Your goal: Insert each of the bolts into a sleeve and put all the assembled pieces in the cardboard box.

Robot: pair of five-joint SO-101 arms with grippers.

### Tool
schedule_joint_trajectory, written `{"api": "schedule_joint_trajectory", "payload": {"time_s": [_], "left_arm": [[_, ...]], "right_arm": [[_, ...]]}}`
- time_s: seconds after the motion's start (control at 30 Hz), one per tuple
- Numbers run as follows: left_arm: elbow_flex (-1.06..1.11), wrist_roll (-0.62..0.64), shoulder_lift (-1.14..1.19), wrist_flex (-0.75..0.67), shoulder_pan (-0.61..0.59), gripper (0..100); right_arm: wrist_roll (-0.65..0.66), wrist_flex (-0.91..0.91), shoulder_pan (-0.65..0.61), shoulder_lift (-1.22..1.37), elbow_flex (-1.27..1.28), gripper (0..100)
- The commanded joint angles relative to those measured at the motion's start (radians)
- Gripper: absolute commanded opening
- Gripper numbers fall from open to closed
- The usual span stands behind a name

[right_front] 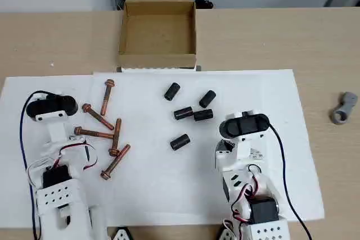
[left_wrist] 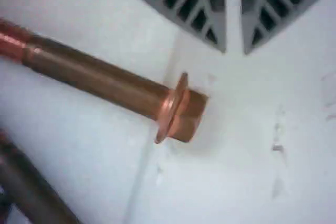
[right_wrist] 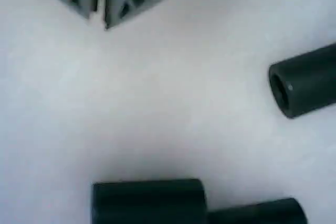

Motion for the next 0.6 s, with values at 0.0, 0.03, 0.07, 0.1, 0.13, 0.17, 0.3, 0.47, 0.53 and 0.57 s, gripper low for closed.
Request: {"api": "schedule_joint_trajectory", "payload": {"time_s": [0.0,0.03,0.07,0.1,0.13,0.17,0.3,0.47,0.53,0.57], "left_arm": [[-0.005,-0.005,-0.008,-0.017,0.003,1],[-0.005,-0.005,-0.008,-0.017,0.003,1],[-0.005,-0.005,-0.008,-0.017,0.003,1],[-0.005,-0.005,-0.008,-0.017,0.003,1],[-0.005,-0.005,-0.008,-0.017,0.003,1],[-0.005,-0.005,-0.008,-0.017,0.003,1],[-0.005,-0.005,-0.008,-0.017,0.003,1],[-0.005,0.002,-0.008,-0.015,0.005,1],[-0.005,0.002,-0.008,-0.015,0.005,1],[-0.005,0.002,-0.008,-0.015,0.005,1]], "right_arm": [[0.006,-0.007,0.005,-0.010,0.000,0.7],[0.006,-0.007,0.005,-0.010,0.000,0.7],[0.006,-0.007,0.005,-0.010,0.000,0.7],[0.006,-0.007,0.005,-0.010,0.000,0.7],[0.006,-0.007,0.005,-0.010,0.000,0.7],[0.006,-0.007,0.005,-0.010,0.000,0.7],[0.006,-0.007,0.005,-0.010,0.000,0.7],[0.008,-0.035,-0.005,-0.010,0.009,0.6],[0.014,-0.035,-0.024,-0.010,0.009,0.6],[0.014,-0.038,-0.028,-0.010,0.009,0.6]]}}
